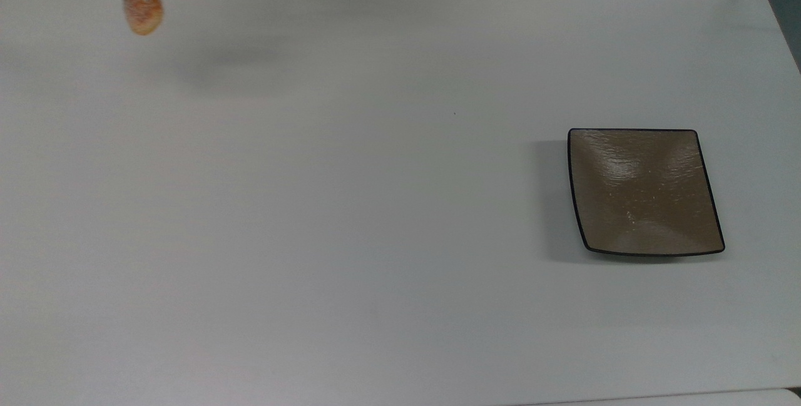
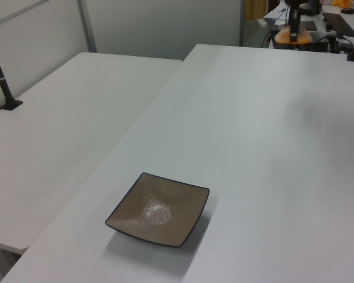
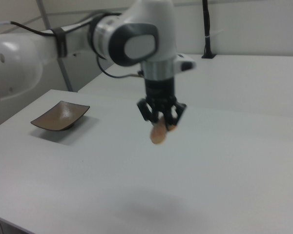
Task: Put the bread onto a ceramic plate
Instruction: 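Lift the bread roll up off the table, then carry the bread roll over the dark square plate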
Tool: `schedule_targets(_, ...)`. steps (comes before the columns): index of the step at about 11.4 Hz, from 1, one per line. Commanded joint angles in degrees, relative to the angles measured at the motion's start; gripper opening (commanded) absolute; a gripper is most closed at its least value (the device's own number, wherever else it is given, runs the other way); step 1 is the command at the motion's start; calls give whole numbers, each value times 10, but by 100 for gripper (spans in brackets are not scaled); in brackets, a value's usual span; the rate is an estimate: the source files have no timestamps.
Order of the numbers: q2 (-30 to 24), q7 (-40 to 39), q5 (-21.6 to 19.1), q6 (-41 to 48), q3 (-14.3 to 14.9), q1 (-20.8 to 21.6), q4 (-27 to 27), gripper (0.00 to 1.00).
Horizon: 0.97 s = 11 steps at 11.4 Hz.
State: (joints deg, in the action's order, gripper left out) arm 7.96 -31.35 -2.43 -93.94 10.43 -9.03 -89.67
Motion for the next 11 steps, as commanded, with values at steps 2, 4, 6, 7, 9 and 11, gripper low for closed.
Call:
schedule_targets(2,1,153,-18,6,-23,123,31,6)
schedule_targets(4,23,218,-27,4,-75,150,68,6)
schedule_targets(6,49,267,-24,-37,-109,200,93,6)
schedule_targets(7,63,303,-19,-81,-110,237,94,6)
schedule_targets(9,97,365,-18,-154,-113,291,97,6)
schedule_targets(11,138,437,-11,-255,-126,336,97,6)
